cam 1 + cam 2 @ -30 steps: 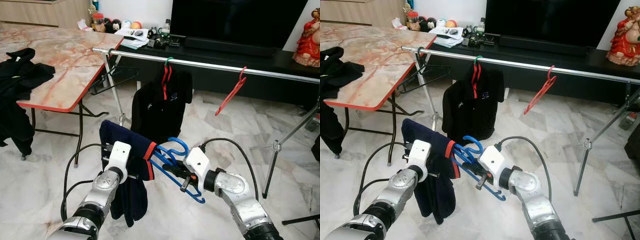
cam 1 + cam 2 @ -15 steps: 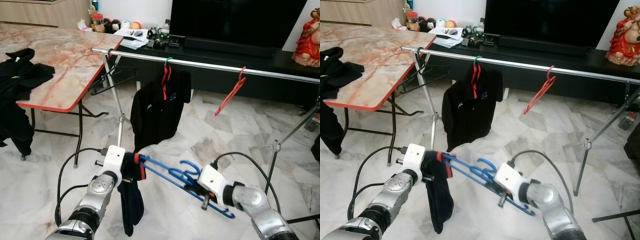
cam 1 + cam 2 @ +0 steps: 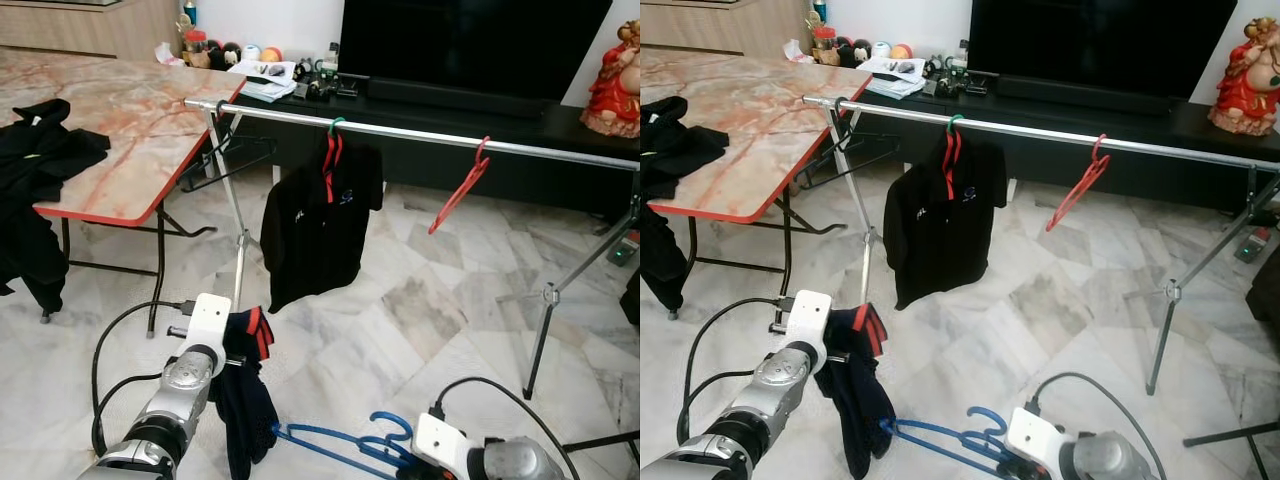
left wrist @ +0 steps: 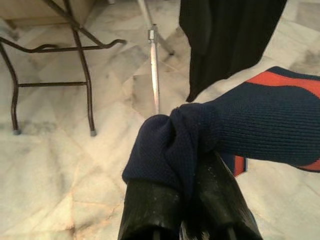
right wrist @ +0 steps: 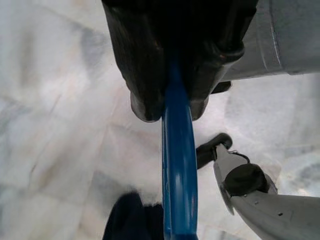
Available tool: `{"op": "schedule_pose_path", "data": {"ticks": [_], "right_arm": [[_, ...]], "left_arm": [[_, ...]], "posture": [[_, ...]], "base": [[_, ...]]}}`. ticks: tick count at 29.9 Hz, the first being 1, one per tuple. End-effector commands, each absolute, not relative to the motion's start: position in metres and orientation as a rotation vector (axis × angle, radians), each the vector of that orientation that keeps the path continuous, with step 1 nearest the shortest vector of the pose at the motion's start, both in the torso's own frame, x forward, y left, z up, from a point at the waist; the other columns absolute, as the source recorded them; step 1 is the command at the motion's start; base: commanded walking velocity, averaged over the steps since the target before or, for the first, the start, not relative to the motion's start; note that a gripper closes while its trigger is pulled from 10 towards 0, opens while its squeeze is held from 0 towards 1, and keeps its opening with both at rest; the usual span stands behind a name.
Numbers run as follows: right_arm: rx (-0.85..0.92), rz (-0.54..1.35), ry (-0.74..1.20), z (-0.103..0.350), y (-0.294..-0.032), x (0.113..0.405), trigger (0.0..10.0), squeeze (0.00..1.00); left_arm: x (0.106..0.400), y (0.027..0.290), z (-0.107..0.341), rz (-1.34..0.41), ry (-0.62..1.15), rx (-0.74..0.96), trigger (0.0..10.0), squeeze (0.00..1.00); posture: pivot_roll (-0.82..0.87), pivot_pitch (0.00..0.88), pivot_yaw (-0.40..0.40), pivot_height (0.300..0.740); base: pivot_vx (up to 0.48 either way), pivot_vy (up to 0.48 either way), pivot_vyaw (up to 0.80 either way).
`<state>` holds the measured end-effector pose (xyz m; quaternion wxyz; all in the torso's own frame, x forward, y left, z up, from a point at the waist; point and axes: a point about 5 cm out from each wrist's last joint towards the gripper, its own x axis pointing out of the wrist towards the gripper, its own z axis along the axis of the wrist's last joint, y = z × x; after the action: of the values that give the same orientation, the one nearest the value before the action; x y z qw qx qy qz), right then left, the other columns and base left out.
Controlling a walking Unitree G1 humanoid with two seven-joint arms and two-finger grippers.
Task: Hang hanger
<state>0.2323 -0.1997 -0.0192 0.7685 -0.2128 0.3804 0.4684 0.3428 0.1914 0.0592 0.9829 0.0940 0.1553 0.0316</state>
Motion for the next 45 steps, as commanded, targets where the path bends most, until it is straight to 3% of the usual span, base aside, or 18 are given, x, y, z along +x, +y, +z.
{"op": "schedule_pose_path", "data": {"ticks": [1, 6, 7, 8, 9, 10, 11, 12, 13, 14, 18, 22, 30, 45], "right_arm": [[-0.424, 0.975, 0.823, -0.023, -0.202, 0.23, 0.0, 0.0], [-0.317, 0.611, 0.814, -0.039, -0.201, 0.233, 0.0, 0.0], [-0.29, 0.559, 0.818, -0.041, -0.201, 0.233, 0.0, 0.0], [-0.267, 0.493, 0.816, -0.043, -0.2, 0.233, 0.0, 0.0], [-0.249, 0.434, 0.812, -0.045, -0.201, 0.233, 0.0, 0.0], [-0.183, 0.295, 0.812, -0.048, -0.203, 0.232, 0.0, 0.0], [-0.183, 0.295, 0.812, -0.048, -0.203, 0.232, 0.0, 0.0], [-0.106, 0.15, 0.826, -0.052, -0.207, 0.229, 7.6, 0.0], [-0.084, 0.1, 0.833, -0.054, -0.208, 0.227, 7.6, 0.0], [-0.068, 0.055, 0.842, -0.056, -0.209, 0.224, 10.0, 0.0], [0.066, -0.235, 0.88, -0.067, -0.218, 0.205, 10.0, 0.0], [0.081, -0.334, 0.904, -0.074, -0.219, 0.193, 10.0, 0.0], [0.123, -0.353, 0.912, -0.083, -0.207, 0.178, 10.0, 0.0], [0.049, -0.304, 0.983, -0.093, -0.2, 0.158, 10.0, 0.0]], "left_arm": [[0.343, 0.192, 0.062, 0.075, 0.285, 0.175, 0.0, 0.0], [0.346, 0.18, 0.078, 0.043, 0.145, 0.071, 0.0, 0.0], [0.346, 0.178, 0.079, 0.031, 0.131, 0.07, 1.4, 0.0], [0.345, 0.176, 0.081, 0.018, 0.116, 0.068, 3.7, 0.0], [0.345, 0.175, 0.083, 0.013, 0.099, 0.062, 8.6, 0.0], [0.345, 0.175, 0.088, 0.007, 0.067, 0.042, 10.0, 0.0], [0.345, 0.175, 0.088, 0.007, 0.067, 0.042, 10.0, 0.0], [0.344, 0.174, 0.093, 0.001, 0.032, 0.019, 10.0, 0.0], [0.344, 0.174, 0.095, -0.002, 0.018, 0.011, 10.0, 0.0], [0.343, 0.173, 0.097, -0.006, 0.004, 0.002, 10.0, 0.0], [0.34, 0.176, 0.105, 0.003, -0.042, -0.013, 10.0, 0.0], [0.336, 0.173, 0.105, 0.006, -0.037, -0.024, 10.0, 0.0], [0.325, 0.164, 0.096, -0.008, -0.002, -0.043, 10.0, 0.0], [0.328, 0.154, 0.098, -0.053, 0.015, 0.008, 10.0, 0.0]], "posture": [[0.0, 0.024, -0.06, 0.74], [0.0, 0.026, -0.055, 0.74], [0.0, 0.031, -0.056, 0.74], [0.0, 0.032, -0.056, 0.74], [0.01, 0.035, -0.055, 0.74], [0.01, 0.041, -0.051, 0.74], [0.01, 0.041, -0.051, 0.74], [0.02, 0.044, -0.047, 0.74], [0.02, 0.046, -0.045, 0.74], [0.02, 0.05, -0.042, 0.74], [0.02, 0.05, -0.018, 0.74], [0.03, 0.047, -0.009, 0.74], [0.02, 0.022, 0.006, 0.74], [0.01, 0.0, 0.02, 0.74]], "base": [[0.0, 0.0, 0.0], [0.0, 0.0, 0.0], [0.0, 0.0, 0.0], [0.0, 0.0, 0.0], [0.0, 0.0, 0.0], [0.0, 0.0, 0.0], [0.0, 0.0, 0.0], [0.0, 0.0, 0.0], [0.0, 0.0, 0.0], [0.0, 0.0, 0.0], [0.0, 0.0, 0.0], [0.0, 0.0, 0.0], [0.0, 0.0, 0.0], [0.0, 0.467, 0.0]]}}
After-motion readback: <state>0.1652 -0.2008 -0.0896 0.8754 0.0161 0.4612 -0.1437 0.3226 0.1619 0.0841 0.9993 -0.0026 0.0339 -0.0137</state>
